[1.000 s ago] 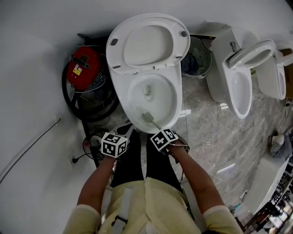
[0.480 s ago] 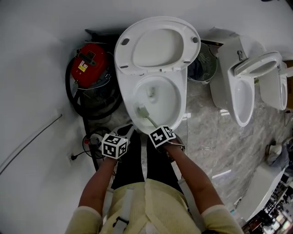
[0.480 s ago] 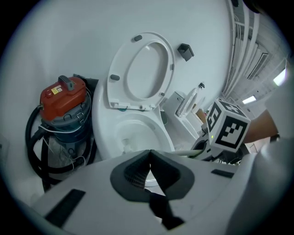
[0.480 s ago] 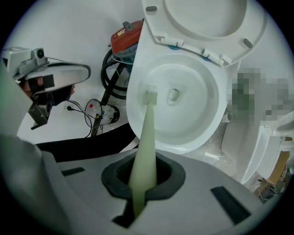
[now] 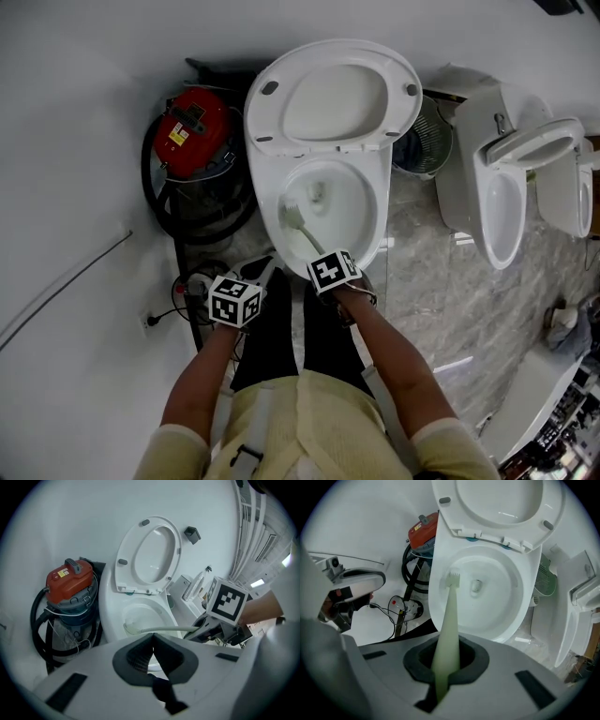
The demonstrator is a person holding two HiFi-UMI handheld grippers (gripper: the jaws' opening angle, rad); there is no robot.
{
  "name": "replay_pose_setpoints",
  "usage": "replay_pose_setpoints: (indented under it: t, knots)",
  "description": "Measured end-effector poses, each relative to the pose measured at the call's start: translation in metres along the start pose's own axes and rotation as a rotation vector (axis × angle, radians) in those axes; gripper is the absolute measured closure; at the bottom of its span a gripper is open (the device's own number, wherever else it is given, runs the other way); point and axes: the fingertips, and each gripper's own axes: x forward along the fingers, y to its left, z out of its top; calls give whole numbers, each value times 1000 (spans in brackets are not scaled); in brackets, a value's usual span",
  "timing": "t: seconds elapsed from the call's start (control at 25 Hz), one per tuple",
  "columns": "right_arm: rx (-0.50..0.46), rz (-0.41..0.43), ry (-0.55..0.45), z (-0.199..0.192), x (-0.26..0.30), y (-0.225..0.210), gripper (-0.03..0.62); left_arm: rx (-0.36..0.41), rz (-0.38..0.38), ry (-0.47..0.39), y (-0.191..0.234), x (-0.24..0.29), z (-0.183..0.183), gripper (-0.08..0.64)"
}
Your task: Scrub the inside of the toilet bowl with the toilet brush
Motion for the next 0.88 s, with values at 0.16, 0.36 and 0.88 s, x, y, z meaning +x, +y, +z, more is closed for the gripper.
replay_pose_setpoints:
  t: [0.16,0.36,0.88]
  knots:
    - [10,6,-33,18,-2,-1,577,15,2,-1,-1,0,5,549]
    - [66,14,-63,31,-2,-3,577,37,-11,-15,-10,-2,15,549]
    - [131,21,-137,17,-40,-20,577,65,13,-52,-21,-12,37,549]
